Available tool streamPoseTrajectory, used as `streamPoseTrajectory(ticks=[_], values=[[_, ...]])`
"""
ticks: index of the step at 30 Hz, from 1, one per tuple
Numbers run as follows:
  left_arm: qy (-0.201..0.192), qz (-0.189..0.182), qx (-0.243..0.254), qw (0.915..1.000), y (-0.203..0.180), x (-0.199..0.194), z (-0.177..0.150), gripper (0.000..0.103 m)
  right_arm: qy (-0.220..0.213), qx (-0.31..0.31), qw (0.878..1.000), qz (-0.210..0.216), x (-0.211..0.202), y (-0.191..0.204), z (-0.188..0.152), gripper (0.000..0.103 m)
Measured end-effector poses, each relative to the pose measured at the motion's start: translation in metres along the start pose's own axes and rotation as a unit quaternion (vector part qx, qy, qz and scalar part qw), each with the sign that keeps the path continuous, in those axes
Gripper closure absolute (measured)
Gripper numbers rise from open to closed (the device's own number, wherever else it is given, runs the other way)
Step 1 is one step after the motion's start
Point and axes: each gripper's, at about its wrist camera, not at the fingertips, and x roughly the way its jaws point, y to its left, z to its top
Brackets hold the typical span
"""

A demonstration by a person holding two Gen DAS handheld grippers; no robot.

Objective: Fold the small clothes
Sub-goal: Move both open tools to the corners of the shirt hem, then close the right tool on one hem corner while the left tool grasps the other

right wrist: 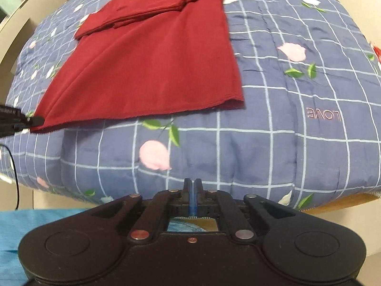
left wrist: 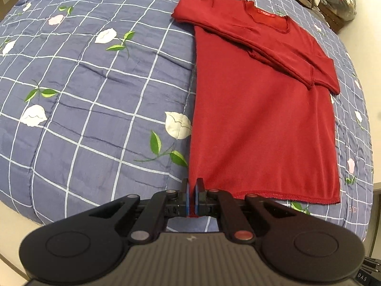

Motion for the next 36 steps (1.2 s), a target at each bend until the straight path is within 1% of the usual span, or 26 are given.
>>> streamPoseTrajectory(ticks=[1, 3, 5, 7, 8, 10, 11, 12, 13, 15, 16, 17, 18, 19, 20, 21, 22, 25, 26, 28, 29, 30, 33, 36], values=[[0.0, 0.001, 0.002, 1.0, -0.001, 0.0, -0.001, 0.1, 0.0, -0.006, 1.0, -0.001, 0.0, 0.003, -0.002, 0.098], [-0.002, 0.005, 0.005, 1.0, -0.002, -0.002, -0.001, 0.1, 0.001, -0.014, 1.0, -0.004, 0.0, 0.007, -0.007, 0.09], [-0.004, 0.006, 0.003, 1.0, -0.002, -0.004, 0.001, 0.098, 0.0, -0.018, 1.0, -0.006, -0.001, 0.008, -0.012, 0.087], [-0.006, 0.004, 0.001, 1.0, -0.002, -0.006, 0.002, 0.095, 0.0, -0.023, 1.0, -0.011, -0.002, 0.009, -0.015, 0.084], [-0.006, 0.006, 0.001, 1.0, -0.002, -0.006, 0.002, 0.09, -0.001, -0.028, 0.999, -0.016, -0.002, 0.009, -0.017, 0.083], [-0.003, 0.017, 0.004, 0.9998, -0.002, -0.005, 0.001, 0.085, -0.003, -0.037, 0.999, -0.026, -0.005, 0.01, -0.019, 0.072], [0.0, 0.026, 0.006, 0.9996, -0.002, -0.004, -0.001, 0.085, -0.007, -0.044, 0.999, -0.031, -0.007, 0.01, -0.019, 0.063], [0.002, 0.032, 0.008, 0.9995, -0.002, -0.003, -0.003, 0.079, -0.011, -0.051, 0.998, -0.036, -0.009, 0.01, -0.019, 0.054], [0.006, 0.036, 0.009, 0.9993, -0.001, -0.002, -0.005, 0.075, -0.014, -0.057, 0.997, -0.04, -0.01, 0.01, -0.019, 0.05], [0.009, 0.045, 0.003, 0.9989, 0.001, -0.002, -0.011, 0.054, -0.016, -0.074, 0.996, -0.047, -0.01, 0.011, -0.016, 0.038], [0.006, 0.05, -0.001, 0.9987, 0.002, -0.003, -0.014, 0.051, -0.017, -0.083, 0.995, -0.05, -0.009, 0.011, -0.014, 0.035], [0.001, 0.052, -0.003, 0.9987, 0.002, -0.004, -0.017, 0.044, -0.018, -0.096, 0.994, -0.054, -0.006, 0.012, -0.011, 0.029], [-0.002, 0.055, -0.003, 0.9985, 0.002, -0.005, -0.019, 0.034, -0.019, -0.11, 0.992, -0.056, -0.002, 0.013, -0.007, 0.025], [-0.006, 0.063, -0.002, 0.998, 0.001, -0.005, -0.021, 0.029, -0.018, -0.127, 0.99, -0.059, 0.003, 0.014, -0.003, 0.023], [-0.009, 0.077, 0.0, 0.997, -0.001, -0.004, -0.022, 0.021, -0.014, -0.149, 0.987, -0.066, 0.009, 0.016, 0.002, 0.022], [-0.01, 0.095, 0.0, 0.9954, -0.003, -0.004, -0.023, 0.016, -0.011, -0.174, 0.982, -0.076, 0.016, 0.019, 0.008, 0.022], [-0.014, 0.11, -0.001, 0.9938, -0.006, -0.004, -0.024, 0.014, -0.016, -0.2, 0.976, -0.087, 0.021, 0.023, 0.013, 0.022], [-0.019, 0.128, 0.011, 0.9915, -0.019, 0.0, -0.024, 0.009, -0.036, -0.274, 0.956, -0.101, 0.033, 0.031, 0.026, 0.021], [-0.02, 0.137, 0.019, 0.9902, -0.026, 0.001, -0.023, 0.007, -0.042, -0.301, 0.947, -0.105, 0.038, 0.034, 0.03, 0.021], [-0.025, 0.147, 0.036, 0.9882, -0.04, 0.004, -0.023, 0.006, -0.051, -0.36, 0.925, -0.111, 0.049, 0.039, 0.036, 0.022], [-0.025, 0.151, 0.045, 0.9872, -0.048, 0.006, -0.022, 0.005, -0.052, -0.395, 0.91, -0.114, 0.057, 0.041, 0.038, 0.023], [-0.023, 0.154, 0.053, 0.9864, -0.055, 0.009, -0.022, 0.005, -0.051, -0.424, 0.897, -0.115, 0.065, 0.042, 0.039, 0.026], [-0.004, 0.153, 0.074, 0.9854, -0.077, 0.02, -0.021, 0.005, -0.035, -0.488, 0.866, -0.108, 0.085, 0.043, 0.044, 0.036], [0.013, 0.149, 0.089, 0.9848, -0.093, 0.03, -0.025, 0.005, -0.032, -0.542, 0.834, -0.101, 0.098, 0.043, 0.042, 0.035]])
